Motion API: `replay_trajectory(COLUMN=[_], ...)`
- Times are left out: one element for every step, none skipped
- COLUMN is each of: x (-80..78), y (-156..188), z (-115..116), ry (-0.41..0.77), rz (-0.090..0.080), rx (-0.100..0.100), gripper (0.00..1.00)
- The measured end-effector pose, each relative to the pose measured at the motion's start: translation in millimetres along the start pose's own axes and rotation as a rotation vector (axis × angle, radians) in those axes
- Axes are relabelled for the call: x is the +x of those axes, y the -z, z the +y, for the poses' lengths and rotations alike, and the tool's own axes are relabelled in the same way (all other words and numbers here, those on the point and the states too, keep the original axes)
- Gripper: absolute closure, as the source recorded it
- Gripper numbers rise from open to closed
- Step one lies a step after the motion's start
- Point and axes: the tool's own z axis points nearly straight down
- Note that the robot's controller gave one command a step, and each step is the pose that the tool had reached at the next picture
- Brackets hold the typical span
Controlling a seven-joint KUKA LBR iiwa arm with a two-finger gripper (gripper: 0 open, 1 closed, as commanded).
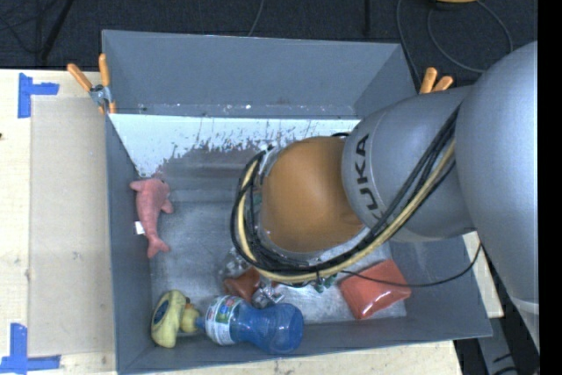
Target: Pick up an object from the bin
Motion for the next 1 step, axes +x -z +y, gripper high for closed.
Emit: replay_trajectory(x=[-0.5], y=[14.6], z=[0.1], ry=[0.0], rz=[-0.002], rx=[0.001], gripper=[1.0])
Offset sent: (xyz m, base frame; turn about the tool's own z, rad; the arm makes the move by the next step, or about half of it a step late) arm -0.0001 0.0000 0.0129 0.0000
